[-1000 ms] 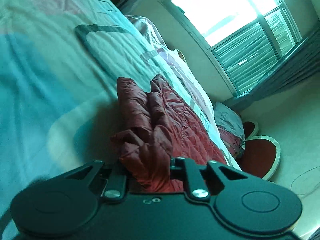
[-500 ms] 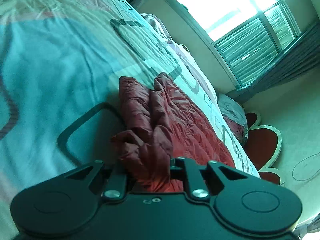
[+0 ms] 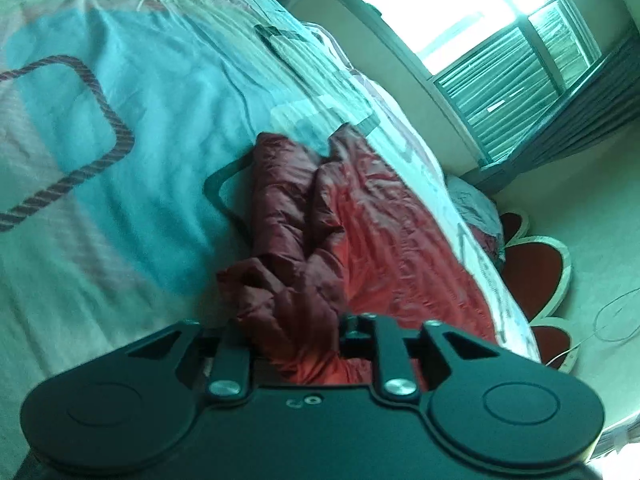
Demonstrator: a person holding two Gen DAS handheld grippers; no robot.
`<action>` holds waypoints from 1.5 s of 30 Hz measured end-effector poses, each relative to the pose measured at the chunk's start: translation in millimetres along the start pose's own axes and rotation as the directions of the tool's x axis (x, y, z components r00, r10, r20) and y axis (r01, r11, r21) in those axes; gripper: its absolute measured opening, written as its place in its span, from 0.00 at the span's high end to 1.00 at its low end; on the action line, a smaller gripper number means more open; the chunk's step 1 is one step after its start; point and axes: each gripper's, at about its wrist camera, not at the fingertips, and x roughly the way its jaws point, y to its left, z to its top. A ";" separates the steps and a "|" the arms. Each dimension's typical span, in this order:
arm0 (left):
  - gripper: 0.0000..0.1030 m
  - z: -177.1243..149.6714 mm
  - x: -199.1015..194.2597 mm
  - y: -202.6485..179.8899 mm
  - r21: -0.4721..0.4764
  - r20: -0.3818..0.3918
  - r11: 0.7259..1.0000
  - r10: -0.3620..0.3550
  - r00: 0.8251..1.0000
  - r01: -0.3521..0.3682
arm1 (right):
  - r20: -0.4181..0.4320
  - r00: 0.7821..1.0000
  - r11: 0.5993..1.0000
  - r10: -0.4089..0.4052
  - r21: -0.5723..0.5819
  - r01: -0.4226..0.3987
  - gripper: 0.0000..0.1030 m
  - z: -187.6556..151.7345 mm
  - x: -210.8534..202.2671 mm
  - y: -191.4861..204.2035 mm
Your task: Fold large clothes
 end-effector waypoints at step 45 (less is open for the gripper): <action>0.82 3.5 3.4 1.9 -0.025 -0.004 0.996 -0.091 0.996 0.091 | -0.116 0.993 0.910 -0.028 -0.413 -0.023 1.00 -67.4 100.8 138.2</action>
